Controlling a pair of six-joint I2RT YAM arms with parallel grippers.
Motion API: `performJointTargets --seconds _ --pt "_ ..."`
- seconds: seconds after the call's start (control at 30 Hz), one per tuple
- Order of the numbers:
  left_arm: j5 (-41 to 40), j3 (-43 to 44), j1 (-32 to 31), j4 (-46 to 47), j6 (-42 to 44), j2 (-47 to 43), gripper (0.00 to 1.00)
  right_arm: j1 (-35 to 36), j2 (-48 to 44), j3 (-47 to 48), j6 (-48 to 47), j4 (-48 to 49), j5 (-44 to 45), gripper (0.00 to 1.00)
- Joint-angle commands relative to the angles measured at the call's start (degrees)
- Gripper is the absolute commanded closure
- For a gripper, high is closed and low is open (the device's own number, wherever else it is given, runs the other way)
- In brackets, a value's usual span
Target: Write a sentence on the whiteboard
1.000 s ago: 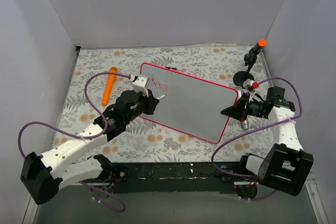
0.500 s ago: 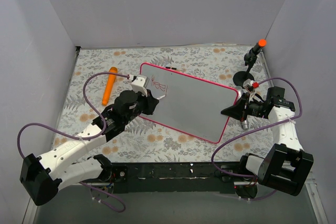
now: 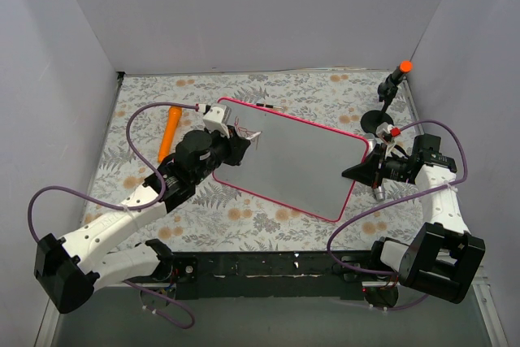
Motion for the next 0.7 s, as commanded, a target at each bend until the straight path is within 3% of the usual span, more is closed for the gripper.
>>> performJointTargets --seconds 0.0,0.4,0.67 --pt "-0.45 1.52 0.44 0.52 0.81 0.06 1.0 0.21 -0.78 1.04 -3.55 2.69 6.76 0.99" --pt "-1.86 1.17 0.79 -0.63 1.33 -0.12 1.0 0.21 -0.61 1.04 -3.55 2.78 6.67 0.99" --pt "1.92 1.17 0.79 1.04 0.46 2.33 1.0 0.21 -0.78 0.95 -3.55 2.69 6.76 0.99"
